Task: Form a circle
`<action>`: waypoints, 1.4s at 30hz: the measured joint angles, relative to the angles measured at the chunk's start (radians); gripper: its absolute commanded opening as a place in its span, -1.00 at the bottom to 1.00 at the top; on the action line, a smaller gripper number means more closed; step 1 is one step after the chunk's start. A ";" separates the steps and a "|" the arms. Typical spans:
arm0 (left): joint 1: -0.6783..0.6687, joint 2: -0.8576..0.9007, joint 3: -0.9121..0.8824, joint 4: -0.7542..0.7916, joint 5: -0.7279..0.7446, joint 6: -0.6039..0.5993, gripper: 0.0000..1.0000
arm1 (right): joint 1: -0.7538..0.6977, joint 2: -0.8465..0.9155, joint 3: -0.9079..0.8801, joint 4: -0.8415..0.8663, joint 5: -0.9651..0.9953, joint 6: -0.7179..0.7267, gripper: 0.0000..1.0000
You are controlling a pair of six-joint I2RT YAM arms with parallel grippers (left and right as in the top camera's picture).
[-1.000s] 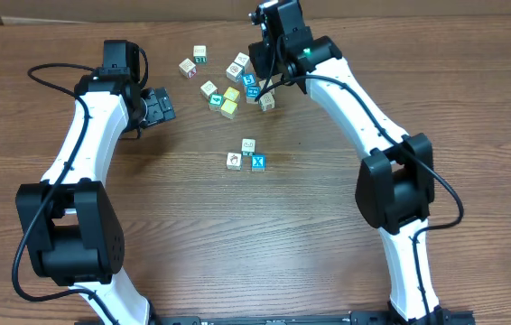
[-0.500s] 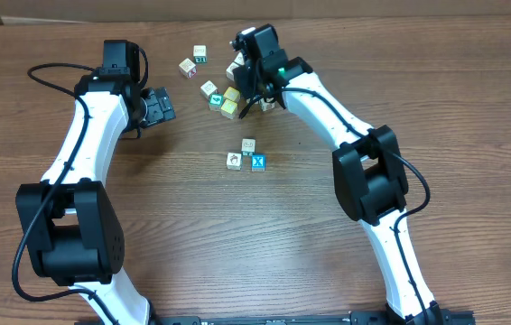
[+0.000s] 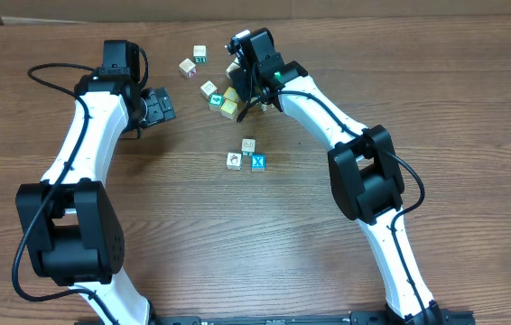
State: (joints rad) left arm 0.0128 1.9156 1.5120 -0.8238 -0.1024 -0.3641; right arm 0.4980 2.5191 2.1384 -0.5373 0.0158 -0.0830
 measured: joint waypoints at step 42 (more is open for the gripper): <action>0.000 0.000 0.000 0.000 0.000 0.000 0.99 | -0.006 0.001 -0.038 0.032 0.044 -0.021 -0.12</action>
State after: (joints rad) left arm 0.0128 1.9156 1.5120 -0.8238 -0.1024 -0.3641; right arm 0.4915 2.5202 2.1006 -0.5053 0.0601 -0.1043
